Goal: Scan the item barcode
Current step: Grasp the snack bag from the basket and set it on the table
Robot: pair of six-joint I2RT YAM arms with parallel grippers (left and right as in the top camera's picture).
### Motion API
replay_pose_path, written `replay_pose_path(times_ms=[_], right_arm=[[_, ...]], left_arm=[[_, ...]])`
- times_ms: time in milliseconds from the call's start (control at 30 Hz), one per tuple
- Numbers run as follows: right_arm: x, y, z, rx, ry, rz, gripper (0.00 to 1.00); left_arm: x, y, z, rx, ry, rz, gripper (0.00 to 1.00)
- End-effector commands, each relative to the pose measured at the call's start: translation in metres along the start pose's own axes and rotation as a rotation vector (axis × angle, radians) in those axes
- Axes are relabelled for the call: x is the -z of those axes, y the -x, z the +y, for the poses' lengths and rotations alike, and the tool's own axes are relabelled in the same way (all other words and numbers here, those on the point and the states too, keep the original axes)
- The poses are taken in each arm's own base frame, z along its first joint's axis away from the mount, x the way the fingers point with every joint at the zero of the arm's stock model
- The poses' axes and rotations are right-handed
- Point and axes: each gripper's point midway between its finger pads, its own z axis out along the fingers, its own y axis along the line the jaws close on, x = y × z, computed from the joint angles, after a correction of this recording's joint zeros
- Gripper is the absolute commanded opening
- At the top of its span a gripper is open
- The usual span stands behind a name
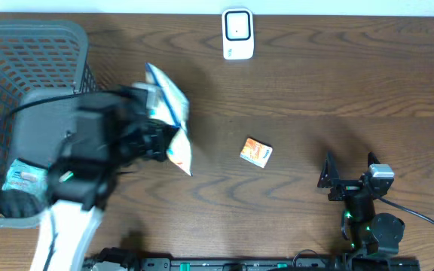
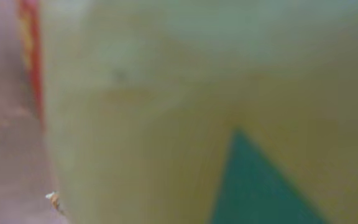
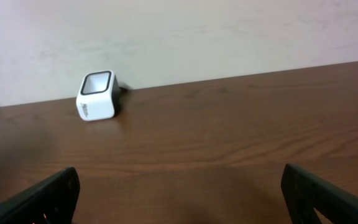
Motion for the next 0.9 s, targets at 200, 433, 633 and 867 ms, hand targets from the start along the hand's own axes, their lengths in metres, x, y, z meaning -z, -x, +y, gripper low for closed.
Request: replay_pose_path(times_ms=[200, 433, 633, 867], right_arm=[[0.0, 0.0, 0.0, -0.002, -0.002, -0.001, 0.99], [0.0, 0.0, 0.0, -0.002, -0.002, -0.001, 0.99], [0.0, 0.0, 0.0, -0.002, -0.001, -0.001, 0.99], [0.0, 0.0, 0.0, -0.002, -0.001, -0.001, 0.99]], left_arm=[[-0.103, -0.032, 0.016, -0.148, 0.176, 0.153, 0.07], [-0.157, -0.058, 0.048, -0.097, 0.395, 0.194, 0.07], [-0.161, -0.038, 0.039, -0.099, 0.384, 0.123, 0.96], [-0.077, 0.067, -0.019, -0.156, 0.318, -0.182, 0.98]])
